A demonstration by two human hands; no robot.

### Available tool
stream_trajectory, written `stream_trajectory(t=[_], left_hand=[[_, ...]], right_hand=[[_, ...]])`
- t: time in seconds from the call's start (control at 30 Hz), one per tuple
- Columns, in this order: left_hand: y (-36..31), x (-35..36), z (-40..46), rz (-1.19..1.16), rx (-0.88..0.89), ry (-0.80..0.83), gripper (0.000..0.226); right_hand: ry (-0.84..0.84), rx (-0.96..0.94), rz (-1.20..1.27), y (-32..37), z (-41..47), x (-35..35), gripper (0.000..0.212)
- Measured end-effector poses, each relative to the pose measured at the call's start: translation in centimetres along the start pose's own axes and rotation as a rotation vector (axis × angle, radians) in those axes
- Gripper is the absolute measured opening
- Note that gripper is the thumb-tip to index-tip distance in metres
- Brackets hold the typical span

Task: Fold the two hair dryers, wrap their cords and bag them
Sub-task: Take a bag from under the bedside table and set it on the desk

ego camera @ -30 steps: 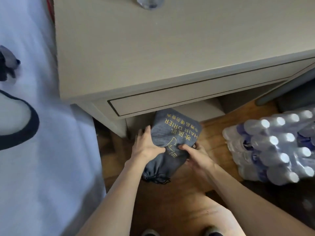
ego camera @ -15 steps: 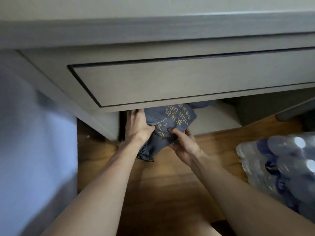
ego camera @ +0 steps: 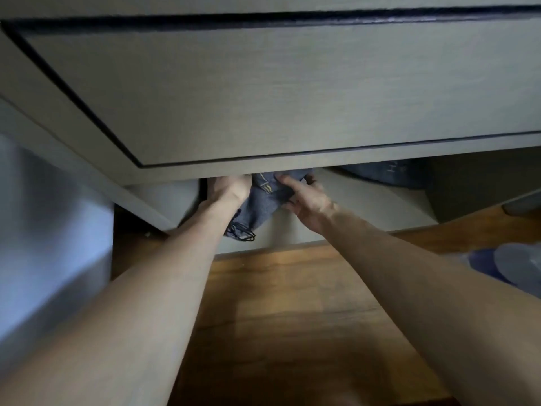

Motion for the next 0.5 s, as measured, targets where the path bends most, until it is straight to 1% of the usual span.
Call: stream_trajectory(t=[0.13,0.2,0.3,0.37,0.43,0.5], left_hand=[[-0.1,0.3,0.4,0.049,0.022,-0.014,0.036],[0.2,0.5,0.4,0.075,0.011,-0.024,0.037],[0.5,0.1,0.6,0.082,0.033,-0.139,0.036],[0.6,-0.2,0.7,0.098,0.035,-0.204,0.036],[0.6,-0.3,0.7,0.113,0.041,-0.248,0.033],[0.5,-0.3,0.5,0.133,0.045,-0.251,0.03]], right_hand=[[0.024,-0.001,-0.126,0.5,1.1,-0.4,0.049],[0.024,0.001,-0.168,0.7,1.2,-0.4,0.053],[0.041,-0.025,-0.249,0.7,1.0,-0.3,0.055],[0.042,-0.062,-0.329,0.9,0.5,-0.3,0.053],[0.002,-0.14,-0.492,1.3,-0.1,-0.5,0.046],[-0.051,-0.209,-0.654,1.6,-0.4,-0.8,0.037]])
Point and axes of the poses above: each hand's wrist, its own z-axis towards the middle knuckle, its own x-axis out of the palm, y = z × x, the point moved 5 cm from there along z, towards the middle knuckle
